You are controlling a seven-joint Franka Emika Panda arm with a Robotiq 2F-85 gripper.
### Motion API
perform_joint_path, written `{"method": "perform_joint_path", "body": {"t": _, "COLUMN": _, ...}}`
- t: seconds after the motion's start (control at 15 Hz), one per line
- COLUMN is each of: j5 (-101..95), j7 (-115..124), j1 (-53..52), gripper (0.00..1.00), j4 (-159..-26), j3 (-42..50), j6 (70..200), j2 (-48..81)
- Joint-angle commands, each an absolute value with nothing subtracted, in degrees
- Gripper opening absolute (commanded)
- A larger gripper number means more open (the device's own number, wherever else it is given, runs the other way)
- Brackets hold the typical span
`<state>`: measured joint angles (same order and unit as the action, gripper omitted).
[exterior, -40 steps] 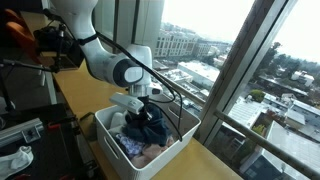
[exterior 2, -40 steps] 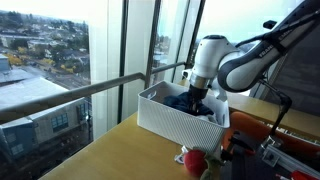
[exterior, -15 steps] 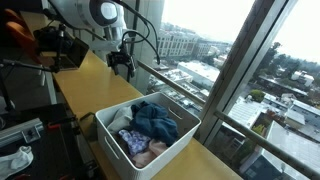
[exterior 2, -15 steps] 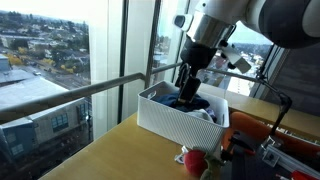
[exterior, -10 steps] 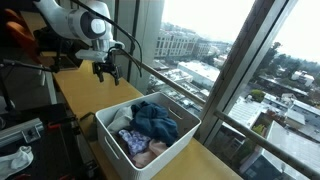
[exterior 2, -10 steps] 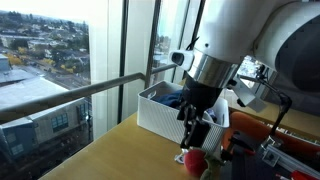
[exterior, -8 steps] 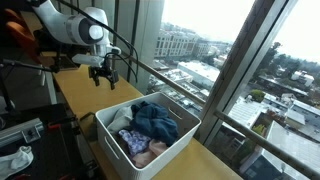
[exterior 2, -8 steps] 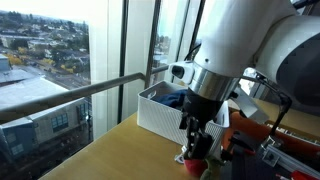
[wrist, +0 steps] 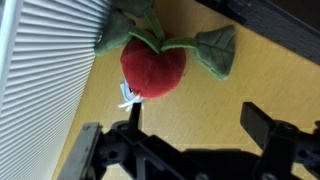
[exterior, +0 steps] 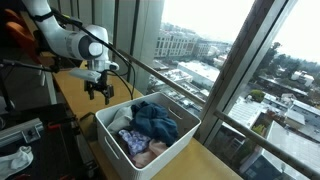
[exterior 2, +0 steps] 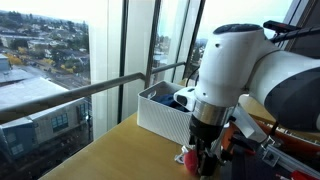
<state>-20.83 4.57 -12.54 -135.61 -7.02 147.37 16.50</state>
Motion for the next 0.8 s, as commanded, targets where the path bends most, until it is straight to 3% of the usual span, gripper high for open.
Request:
{"method": "perform_joint_path", "body": {"t": 0.0, "j5": -21.4, "j7": 4.4, "j1": -12.1, "gripper": 1.0, "j4": -136.4, "j3": -5.1, "j6": 150.4, "j2": 19.3}}
{"method": "perform_joint_path", "body": {"t": 0.47, "j5": -21.0, "j7": 3.8, "j1": -12.1, "gripper": 1.0, "j4": -135.2, "j3": -2.1, "j6": 154.4, "j2": 26.0}}
{"method": "perform_joint_path", "body": {"t": 0.53, "j5": -20.9, "j7": 3.6, "j1": -12.1, "gripper": 0.75, "j4": -135.2, "j3": -1.8, "j6": 154.9, "j2": 26.6}}
{"method": "perform_joint_path", "body": {"t": 0.6, "j5": -20.8, "j7": 3.5, "j1": -12.2, "gripper": 0.72, "j4": -135.0, "j3": -1.5, "j6": 155.1, "j2": 27.1}}
{"method": "perform_joint_path", "body": {"t": 0.73, "j5": -20.8, "j7": 3.5, "j1": -12.4, "gripper": 0.56, "j4": -135.1, "j3": -1.2, "j6": 155.6, "j2": 27.1}}
